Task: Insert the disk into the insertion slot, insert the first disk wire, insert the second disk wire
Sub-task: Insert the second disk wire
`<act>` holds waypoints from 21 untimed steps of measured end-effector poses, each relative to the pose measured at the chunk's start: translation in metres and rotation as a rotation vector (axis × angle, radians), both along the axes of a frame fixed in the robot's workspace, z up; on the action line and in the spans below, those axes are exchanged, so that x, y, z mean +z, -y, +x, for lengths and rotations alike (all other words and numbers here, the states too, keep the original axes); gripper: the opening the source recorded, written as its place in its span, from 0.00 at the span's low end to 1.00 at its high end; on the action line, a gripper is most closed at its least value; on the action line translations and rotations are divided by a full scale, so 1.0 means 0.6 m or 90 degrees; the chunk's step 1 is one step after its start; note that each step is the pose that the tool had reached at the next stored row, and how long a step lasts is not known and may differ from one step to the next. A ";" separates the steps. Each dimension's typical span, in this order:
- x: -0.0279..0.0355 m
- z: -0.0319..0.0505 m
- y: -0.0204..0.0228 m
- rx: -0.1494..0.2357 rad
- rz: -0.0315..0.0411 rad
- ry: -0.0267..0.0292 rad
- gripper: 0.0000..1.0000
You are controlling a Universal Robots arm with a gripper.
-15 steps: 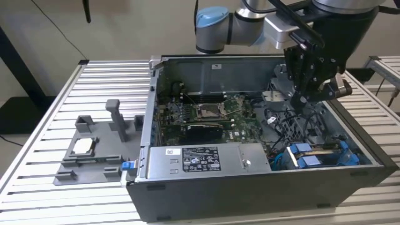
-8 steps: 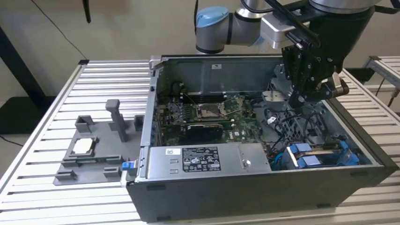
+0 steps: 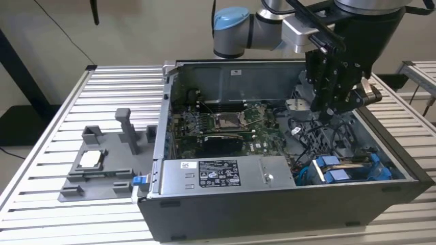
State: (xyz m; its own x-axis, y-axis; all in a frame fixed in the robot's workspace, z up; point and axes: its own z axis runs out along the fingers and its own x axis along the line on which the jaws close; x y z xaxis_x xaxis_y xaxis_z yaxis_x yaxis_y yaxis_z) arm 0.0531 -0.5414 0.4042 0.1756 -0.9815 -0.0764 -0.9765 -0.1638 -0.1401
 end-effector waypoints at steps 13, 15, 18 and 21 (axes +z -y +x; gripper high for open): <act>-0.030 -0.001 -0.0012 0.000 -0.0023 0.0259 0.31; -0.033 -0.001 -0.0012 0.000 -0.0022 0.0309 0.31; -0.036 -0.001 -0.0013 0.000 -0.0023 0.0352 0.31; -0.038 -0.001 -0.0012 0.000 -0.0023 0.0359 0.21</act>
